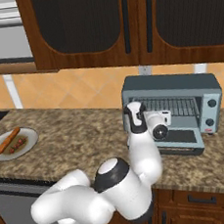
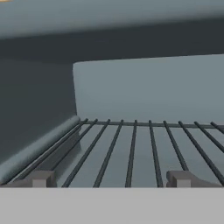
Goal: Pick up the kebab skewer and baguette bread, and place them inside the toaster oven. Close the toaster oven door and start by setting the timer.
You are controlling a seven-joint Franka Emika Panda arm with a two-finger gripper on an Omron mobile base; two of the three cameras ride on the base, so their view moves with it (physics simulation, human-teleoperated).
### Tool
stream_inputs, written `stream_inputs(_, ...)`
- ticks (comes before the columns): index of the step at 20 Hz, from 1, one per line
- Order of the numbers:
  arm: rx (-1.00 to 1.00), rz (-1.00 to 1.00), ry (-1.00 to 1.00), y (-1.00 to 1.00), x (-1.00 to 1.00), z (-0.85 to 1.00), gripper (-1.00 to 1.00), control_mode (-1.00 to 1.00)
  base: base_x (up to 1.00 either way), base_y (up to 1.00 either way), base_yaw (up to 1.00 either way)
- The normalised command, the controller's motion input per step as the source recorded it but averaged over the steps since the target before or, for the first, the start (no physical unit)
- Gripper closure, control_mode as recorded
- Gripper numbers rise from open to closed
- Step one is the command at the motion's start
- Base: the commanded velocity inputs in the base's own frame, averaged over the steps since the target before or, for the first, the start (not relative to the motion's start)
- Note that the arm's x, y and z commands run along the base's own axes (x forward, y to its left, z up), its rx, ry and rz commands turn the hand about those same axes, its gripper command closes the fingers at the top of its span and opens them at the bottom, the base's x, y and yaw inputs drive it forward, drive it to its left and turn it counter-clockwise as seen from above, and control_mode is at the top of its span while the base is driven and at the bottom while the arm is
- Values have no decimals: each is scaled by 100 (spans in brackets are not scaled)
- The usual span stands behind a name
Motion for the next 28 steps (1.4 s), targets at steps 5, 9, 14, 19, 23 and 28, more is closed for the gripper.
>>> stream_inputs(5,-1,0,3,-12,9,-11,-100,-100,0,0,0)
stream_inputs(9,0,0,0,-9,19,-4,-100,-100,0,0,0)
stream_inputs(14,0,0,5,-7,3,-26,-100,-100,0,0,0)
stream_inputs(19,0,0,10,-2,4,-32,-100,-100,0,0,0)
stream_inputs(23,-1,0,14,0,0,-50,-100,-100,0,0,0)
stream_inputs(28,-5,0,14,0,-10,-61,-100,-100,0,0,0)
